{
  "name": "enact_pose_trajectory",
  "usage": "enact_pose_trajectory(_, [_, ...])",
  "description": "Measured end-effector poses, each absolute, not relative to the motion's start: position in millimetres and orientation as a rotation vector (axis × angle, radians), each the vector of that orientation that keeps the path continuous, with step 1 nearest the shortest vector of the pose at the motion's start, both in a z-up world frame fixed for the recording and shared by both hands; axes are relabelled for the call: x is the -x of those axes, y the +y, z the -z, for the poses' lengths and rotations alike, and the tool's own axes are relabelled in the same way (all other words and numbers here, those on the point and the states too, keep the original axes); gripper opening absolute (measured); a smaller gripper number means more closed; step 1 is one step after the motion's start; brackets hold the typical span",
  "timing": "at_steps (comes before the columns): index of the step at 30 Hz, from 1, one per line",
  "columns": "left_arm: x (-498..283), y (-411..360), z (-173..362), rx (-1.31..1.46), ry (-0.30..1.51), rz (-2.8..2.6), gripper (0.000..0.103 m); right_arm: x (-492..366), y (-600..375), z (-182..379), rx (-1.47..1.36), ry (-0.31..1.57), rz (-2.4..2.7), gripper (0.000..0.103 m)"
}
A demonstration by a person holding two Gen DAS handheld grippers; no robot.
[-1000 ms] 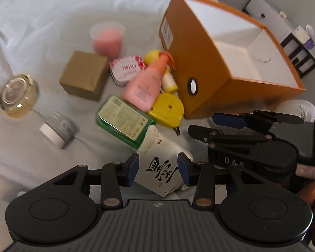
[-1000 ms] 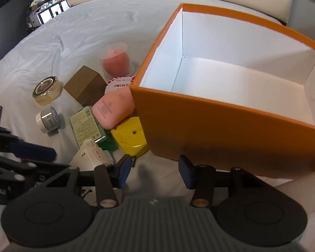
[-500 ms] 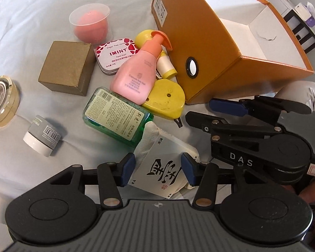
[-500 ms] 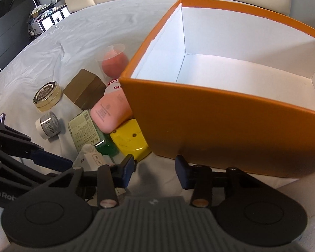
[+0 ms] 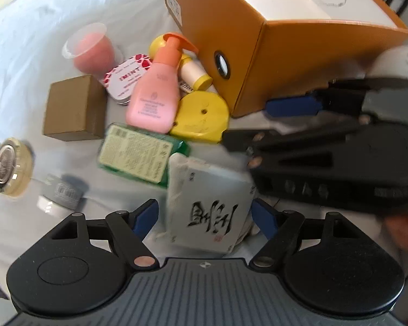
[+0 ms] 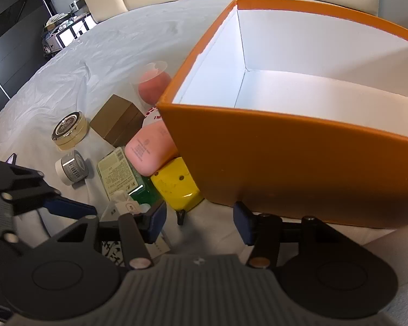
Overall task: Organize rigid objects
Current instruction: 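Grasp the white calligraphy packet with the left gripper and lift it, then grasp the green soap bottle with the right gripper while the left holds the packet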
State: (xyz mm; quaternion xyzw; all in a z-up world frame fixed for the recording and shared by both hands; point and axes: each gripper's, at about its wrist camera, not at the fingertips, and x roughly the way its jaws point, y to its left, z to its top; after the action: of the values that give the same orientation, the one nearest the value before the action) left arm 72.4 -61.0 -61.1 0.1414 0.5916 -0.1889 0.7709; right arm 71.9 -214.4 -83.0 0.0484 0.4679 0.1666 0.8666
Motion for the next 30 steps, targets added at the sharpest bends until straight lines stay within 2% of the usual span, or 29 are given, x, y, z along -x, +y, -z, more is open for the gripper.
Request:
enact_pose_trajectory(9, [-60,-60,55,-0.27,1.249,0.366,0.07,-70,-221,80,-0.148,0.961,-0.369,0.061])
enact_pose_trajectory(15, [-48,-21,33,-0.11,1.171,0.247,0.068,-65,-225,76,-0.172,0.931,-0.366,0.062])
enact_pose_trajectory(23, [-55,33,5,-0.008,1.069,0.089,0.068,-59,-190,69,0.071,0.91,-0.42,0.063])
enact_pose_trajectory(30, [-58,61,5,0.092,1.037,0.062,0.068,-69,-153,69,0.207,0.892,-0.497,0.064])
